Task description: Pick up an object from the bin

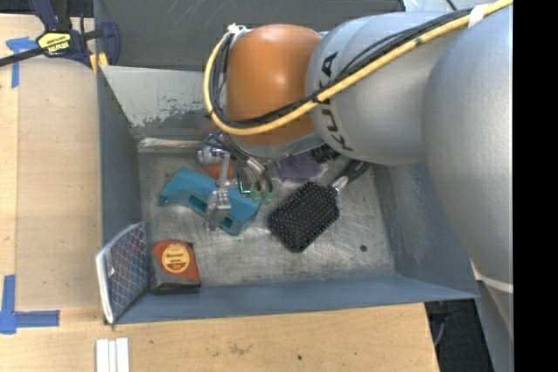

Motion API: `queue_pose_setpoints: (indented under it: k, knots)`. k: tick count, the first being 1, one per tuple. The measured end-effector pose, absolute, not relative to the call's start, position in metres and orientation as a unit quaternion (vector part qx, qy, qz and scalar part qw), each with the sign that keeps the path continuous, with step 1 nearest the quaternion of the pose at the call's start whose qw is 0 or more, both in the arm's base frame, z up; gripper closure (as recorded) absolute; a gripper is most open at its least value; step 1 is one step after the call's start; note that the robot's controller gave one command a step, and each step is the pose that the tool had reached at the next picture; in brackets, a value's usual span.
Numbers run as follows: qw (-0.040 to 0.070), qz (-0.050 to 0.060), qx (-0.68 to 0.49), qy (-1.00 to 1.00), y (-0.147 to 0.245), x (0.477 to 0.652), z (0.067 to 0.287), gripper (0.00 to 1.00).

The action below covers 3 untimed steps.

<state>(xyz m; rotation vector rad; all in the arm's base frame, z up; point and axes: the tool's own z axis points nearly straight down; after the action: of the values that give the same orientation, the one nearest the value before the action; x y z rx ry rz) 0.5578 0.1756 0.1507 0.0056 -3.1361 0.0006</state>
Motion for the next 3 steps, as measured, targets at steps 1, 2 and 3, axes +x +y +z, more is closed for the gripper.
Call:
queue_pose_setpoints:
  k: [1,2,3]
  knots:
    - [-0.001,-0.001,0.0,-1.0,0.175,0.56,0.156,0.0]
    - [-0.005,-0.001,0.011,-1.0,0.147,0.584,0.103,0.0]
    - [-0.001,-0.002,-0.066,-0.998,0.168,0.602,0.082,1.0]
